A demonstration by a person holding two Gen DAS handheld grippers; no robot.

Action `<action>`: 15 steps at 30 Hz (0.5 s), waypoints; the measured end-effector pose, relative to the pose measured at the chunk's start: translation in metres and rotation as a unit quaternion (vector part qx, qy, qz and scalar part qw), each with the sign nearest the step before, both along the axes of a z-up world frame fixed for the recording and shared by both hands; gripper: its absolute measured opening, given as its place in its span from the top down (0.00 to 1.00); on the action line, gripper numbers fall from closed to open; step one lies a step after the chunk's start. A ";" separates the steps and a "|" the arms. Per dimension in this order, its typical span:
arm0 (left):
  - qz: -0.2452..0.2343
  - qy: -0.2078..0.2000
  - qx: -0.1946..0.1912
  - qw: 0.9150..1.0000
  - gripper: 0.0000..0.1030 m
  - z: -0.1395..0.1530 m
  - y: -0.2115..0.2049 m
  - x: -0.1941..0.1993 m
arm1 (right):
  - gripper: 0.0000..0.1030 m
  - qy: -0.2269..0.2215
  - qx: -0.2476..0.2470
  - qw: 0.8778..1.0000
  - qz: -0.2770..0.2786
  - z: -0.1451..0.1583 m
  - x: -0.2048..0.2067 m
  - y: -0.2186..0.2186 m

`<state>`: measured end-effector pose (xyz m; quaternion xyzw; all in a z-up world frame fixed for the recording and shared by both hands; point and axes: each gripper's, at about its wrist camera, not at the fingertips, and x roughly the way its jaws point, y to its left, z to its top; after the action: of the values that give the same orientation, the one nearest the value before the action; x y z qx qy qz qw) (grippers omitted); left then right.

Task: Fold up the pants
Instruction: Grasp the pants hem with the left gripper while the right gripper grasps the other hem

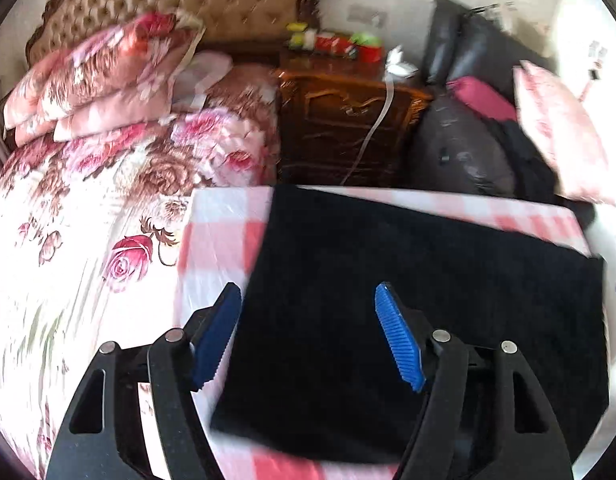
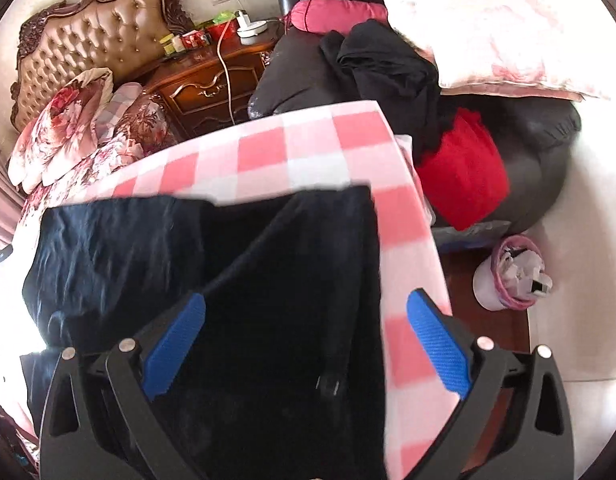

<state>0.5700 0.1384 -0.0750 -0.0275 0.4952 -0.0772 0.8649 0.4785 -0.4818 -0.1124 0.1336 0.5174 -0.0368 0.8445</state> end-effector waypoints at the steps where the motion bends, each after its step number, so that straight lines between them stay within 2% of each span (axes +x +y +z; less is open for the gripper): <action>1: 0.005 0.009 -0.009 1.000 0.35 -0.007 0.004 0.019 | 0.02 0.001 0.004 1.000 0.000 -0.001 0.011 -0.005; 4: 0.021 0.027 -0.020 0.999 0.36 -0.022 0.015 0.061 | 0.02 0.011 0.037 0.999 0.000 -0.011 0.034 -0.014; 8: 0.021 0.048 -0.016 0.999 0.36 -0.041 0.016 0.098 | 0.02 0.032 0.036 0.999 0.008 -0.031 0.059 -0.021; 9: 0.017 0.054 -0.012 0.998 0.36 -0.046 0.013 0.106 | 0.04 0.034 0.036 0.999 0.010 -0.035 0.061 -0.019; 12: -0.007 0.067 -0.011 0.998 0.48 -0.056 0.004 0.115 | 0.16 0.035 0.034 0.999 0.020 -0.043 0.072 -0.021; 15: -0.030 0.074 0.000 0.997 0.50 -0.063 -0.005 0.121 | 0.24 0.042 0.029 0.998 0.037 -0.052 0.077 -0.014</action>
<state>0.6913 0.1335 -0.1384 -0.0179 0.5583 -0.1009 0.8233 0.5551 -0.4960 -0.1647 0.1368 0.5578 0.0040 0.8186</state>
